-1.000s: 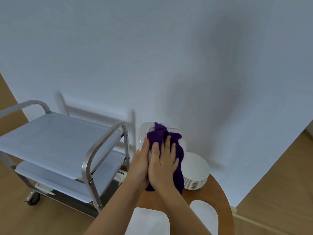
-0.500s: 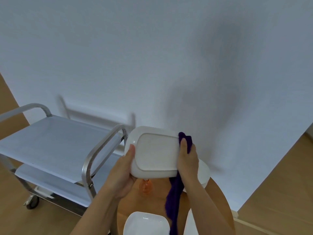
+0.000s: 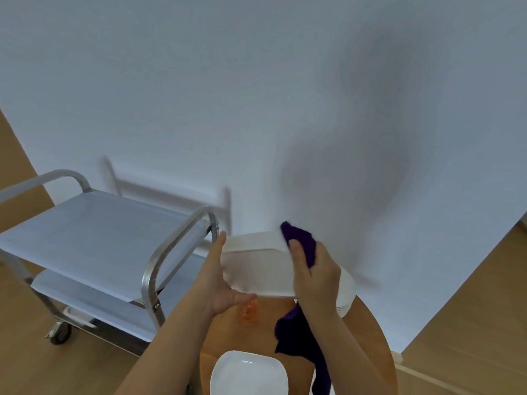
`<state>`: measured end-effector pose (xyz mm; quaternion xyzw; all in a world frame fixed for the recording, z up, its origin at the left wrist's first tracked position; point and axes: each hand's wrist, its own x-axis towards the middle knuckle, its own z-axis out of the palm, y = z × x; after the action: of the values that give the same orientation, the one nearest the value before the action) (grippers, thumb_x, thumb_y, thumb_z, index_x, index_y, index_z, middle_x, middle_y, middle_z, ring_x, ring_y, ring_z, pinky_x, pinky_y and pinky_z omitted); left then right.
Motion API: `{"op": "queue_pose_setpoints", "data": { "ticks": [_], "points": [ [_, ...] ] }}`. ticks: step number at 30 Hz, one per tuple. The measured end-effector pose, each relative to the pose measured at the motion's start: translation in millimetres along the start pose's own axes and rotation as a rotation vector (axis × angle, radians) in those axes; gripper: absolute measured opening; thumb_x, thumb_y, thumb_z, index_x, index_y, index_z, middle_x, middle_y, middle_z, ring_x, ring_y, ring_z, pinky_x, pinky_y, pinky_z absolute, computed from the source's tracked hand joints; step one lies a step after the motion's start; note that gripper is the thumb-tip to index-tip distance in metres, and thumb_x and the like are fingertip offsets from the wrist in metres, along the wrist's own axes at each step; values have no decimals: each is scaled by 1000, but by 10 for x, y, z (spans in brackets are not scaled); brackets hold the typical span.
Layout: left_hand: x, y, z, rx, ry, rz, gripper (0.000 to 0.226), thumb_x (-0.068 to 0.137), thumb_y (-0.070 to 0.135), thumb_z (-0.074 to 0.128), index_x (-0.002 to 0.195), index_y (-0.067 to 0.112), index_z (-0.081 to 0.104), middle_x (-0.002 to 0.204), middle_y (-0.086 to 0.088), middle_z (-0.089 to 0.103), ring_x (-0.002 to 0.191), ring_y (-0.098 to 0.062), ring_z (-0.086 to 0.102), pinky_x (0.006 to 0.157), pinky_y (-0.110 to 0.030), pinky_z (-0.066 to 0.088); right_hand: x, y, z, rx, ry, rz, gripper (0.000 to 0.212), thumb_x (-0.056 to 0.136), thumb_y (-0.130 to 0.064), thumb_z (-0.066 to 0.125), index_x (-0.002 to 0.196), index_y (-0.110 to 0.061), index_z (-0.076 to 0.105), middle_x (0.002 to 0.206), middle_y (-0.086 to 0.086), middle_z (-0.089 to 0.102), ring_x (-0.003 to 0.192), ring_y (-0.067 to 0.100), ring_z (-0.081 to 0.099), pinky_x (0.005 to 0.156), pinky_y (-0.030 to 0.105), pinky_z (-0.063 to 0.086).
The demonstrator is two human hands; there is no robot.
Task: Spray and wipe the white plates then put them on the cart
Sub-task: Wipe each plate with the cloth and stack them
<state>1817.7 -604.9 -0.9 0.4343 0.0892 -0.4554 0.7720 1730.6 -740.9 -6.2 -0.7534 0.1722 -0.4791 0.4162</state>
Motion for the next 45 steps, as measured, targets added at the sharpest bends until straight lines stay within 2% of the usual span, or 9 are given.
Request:
{"op": "queue_pose_setpoints", "data": {
  "ticks": [3, 7, 11, 14, 21, 26, 29, 36, 45],
  "points": [
    [12, 19, 88, -164, 57, 36, 61, 81, 53, 60, 127, 12, 53, 122, -21, 58, 105, -42, 57, 80, -55, 51, -167, -91, 20, -78, -50, -332, 50, 90, -55, 47, 74, -10, 60, 55, -7, 55, 47, 2, 42, 53, -1, 30],
    [-67, 31, 96, -159, 196, 180, 29, 89, 33, 52, 93, 4, 54, 79, -16, 59, 72, -29, 55, 57, -38, 46, -420, -156, 54, -151, -235, -633, 30, 95, -51, 41, 91, -22, 49, 67, -3, 65, 64, 4, 56, 59, 6, 42],
    [-130, 13, -19, -98, 99, 208, 54, 66, 48, 64, 102, 8, 61, 69, -14, 68, 67, -28, 62, 58, -35, 52, -551, -209, 25, -82, -727, -244, 33, 96, -45, 39, 127, -36, 43, 125, -15, 57, 108, -14, 43, 99, 25, 43],
    [-158, 21, -34, -64, -36, 241, 63, 64, 49, 61, 108, 6, 63, 80, -16, 70, 67, -29, 67, 63, -36, 55, -499, -133, 74, -259, -1027, -241, 54, 97, -48, 17, 149, -34, 17, 155, -18, 15, 138, -10, 2, 117, 28, -3],
    [-137, -170, 70, -33, -248, 304, 43, 76, 36, 56, 104, 8, 74, 94, -15, 71, 85, -26, 69, 76, -38, 55, -189, -17, 328, -503, -795, -282, 61, 87, -58, -1, 144, -43, -14, 140, -24, -37, 127, -3, -42, 109, 37, -22],
    [-159, -251, 65, -25, -357, 344, 50, 49, 29, 79, 95, 9, 77, 93, -17, 72, 81, -28, 70, 68, -37, 57, 32, 103, 375, -455, -544, -43, 60, 90, -58, 13, 143, -31, 21, 155, -3, 14, 142, 20, 11, 108, 47, 26],
    [-161, -248, 74, 9, -326, 409, 35, 58, 23, 64, 88, 12, 79, 89, -15, 73, 76, -27, 70, 63, -37, 58, 44, 166, 259, -128, -529, 269, 52, 96, -54, 28, 141, -28, 28, 125, -3, 51, 105, 16, 55, 82, 29, 45],
    [-115, -143, 287, -31, -15, 513, 24, 77, 20, 45, 90, 13, 63, 66, -5, 71, 56, -20, 68, 54, -32, 51, -305, 370, 36, 231, -538, 557, 9, 94, -34, 51, 100, -30, 55, 93, -9, 64, 80, 2, 62, 63, 8, 45],
    [13, 188, -45, 835, 295, 433, 20, 91, 30, 59, 91, 11, 67, 81, -7, 68, 76, -24, 64, 67, -30, 49, -243, 624, -543, 202, -648, 552, 6, 91, -24, 60, 93, -19, 63, 86, 0, 68, 73, 6, 63, 66, 20, 51]
  ]
}}
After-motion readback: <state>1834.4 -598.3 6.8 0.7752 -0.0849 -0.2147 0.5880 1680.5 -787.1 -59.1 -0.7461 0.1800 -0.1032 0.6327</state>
